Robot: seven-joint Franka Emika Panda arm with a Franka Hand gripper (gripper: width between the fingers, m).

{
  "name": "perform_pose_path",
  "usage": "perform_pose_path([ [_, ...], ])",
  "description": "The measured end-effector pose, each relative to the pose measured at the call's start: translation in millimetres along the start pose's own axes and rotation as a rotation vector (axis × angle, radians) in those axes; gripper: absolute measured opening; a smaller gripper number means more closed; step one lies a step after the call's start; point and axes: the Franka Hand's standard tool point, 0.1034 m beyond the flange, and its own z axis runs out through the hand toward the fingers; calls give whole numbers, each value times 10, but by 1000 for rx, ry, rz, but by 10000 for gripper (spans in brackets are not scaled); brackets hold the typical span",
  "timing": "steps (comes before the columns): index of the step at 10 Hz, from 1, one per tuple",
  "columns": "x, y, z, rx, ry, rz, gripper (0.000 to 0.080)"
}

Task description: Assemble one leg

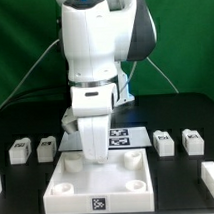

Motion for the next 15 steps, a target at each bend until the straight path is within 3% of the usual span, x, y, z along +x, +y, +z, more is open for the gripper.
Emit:
perform_pose_path([
  [6, 56, 44, 0, -6, 2, -28, 58],
  [11, 906, 385, -31, -47, 65, -55, 58],
  [15, 924, 548, 15, -52, 73, -12, 58],
])
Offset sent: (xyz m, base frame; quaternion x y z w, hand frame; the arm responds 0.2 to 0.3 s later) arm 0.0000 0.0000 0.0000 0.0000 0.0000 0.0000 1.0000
